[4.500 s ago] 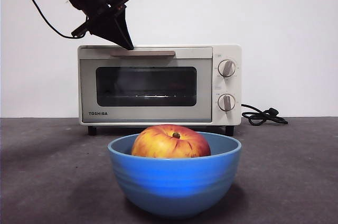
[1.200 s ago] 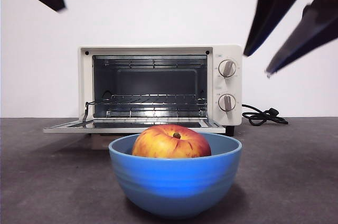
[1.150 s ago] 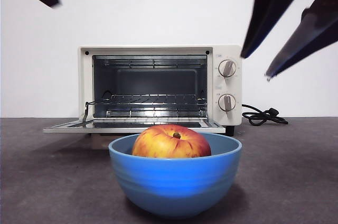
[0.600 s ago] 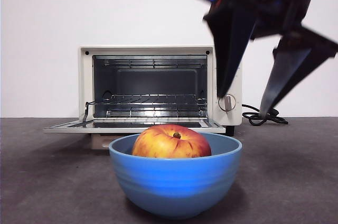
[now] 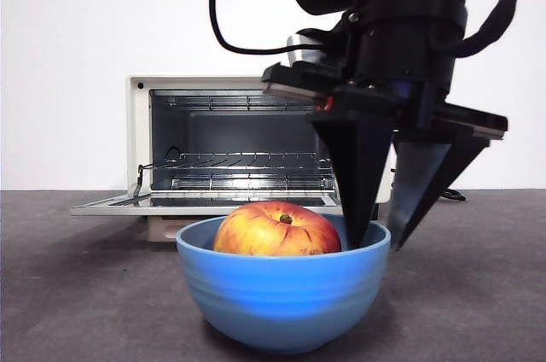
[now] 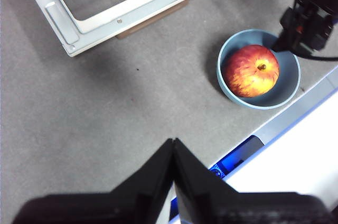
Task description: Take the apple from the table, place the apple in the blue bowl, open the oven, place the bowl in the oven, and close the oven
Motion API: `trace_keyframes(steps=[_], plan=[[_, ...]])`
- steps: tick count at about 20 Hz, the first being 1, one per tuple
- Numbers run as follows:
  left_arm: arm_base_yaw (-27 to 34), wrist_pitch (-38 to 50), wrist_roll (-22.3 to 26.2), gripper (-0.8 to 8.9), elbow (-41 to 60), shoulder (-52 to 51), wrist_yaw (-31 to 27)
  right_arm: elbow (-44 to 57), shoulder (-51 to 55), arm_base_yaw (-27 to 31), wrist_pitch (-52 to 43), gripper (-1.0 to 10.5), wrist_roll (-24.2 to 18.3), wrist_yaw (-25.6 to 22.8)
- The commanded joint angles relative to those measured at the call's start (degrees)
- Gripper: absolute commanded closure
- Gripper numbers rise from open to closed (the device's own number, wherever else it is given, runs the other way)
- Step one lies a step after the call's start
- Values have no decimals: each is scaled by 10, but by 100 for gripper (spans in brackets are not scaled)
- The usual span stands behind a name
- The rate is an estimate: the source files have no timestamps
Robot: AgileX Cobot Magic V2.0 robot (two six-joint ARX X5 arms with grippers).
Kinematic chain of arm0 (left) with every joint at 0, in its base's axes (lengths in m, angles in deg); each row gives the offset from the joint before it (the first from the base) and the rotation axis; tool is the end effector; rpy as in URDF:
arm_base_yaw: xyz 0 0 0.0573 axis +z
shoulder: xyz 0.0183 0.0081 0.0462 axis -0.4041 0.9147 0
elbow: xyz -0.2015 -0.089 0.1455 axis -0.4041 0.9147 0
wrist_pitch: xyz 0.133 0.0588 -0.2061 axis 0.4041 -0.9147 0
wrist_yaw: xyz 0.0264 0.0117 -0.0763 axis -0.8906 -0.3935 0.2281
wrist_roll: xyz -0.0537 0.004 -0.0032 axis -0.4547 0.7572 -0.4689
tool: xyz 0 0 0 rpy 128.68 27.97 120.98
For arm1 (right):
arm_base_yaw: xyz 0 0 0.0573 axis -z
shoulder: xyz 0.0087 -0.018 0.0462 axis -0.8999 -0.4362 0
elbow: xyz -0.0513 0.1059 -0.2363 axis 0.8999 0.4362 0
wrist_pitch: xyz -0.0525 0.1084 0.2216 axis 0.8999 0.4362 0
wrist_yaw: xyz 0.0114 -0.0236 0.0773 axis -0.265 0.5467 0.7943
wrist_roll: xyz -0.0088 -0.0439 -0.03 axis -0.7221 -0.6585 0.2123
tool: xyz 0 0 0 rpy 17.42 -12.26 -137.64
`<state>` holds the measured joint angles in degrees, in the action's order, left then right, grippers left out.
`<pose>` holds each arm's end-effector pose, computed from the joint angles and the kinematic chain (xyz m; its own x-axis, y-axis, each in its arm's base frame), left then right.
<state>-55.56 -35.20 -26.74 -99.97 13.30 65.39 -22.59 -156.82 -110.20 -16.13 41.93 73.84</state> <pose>0.0952 -0.0612 0.3532 0.4873 -0.3870 -0.7828 0.5268 0.8452 -0.0899 0.2021 0.2129 0.2035 0.0581 0.1681 -0.9841 -0.3896 0.9114 0.1327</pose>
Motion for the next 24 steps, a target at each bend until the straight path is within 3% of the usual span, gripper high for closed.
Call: trace_keyframes(steps=[1,9,12,19,24], plan=[[-2,0,0,819,4,-3,0,-2,-10,-1,-17,892,7,-2],[-2,-2,1,819,4,-3,1,-2,-14,-1,-28,959,1,-22],[-2,-14,1,818,4,-4,1,-23,-8,13,-23,959,25,-17],[-2,-13,0,818,4,-9,0,-187,-34,51,-9,959,30,13],[-2,-7,1,818,4,-10,0,-350,-125,99,37,959,31,27]])
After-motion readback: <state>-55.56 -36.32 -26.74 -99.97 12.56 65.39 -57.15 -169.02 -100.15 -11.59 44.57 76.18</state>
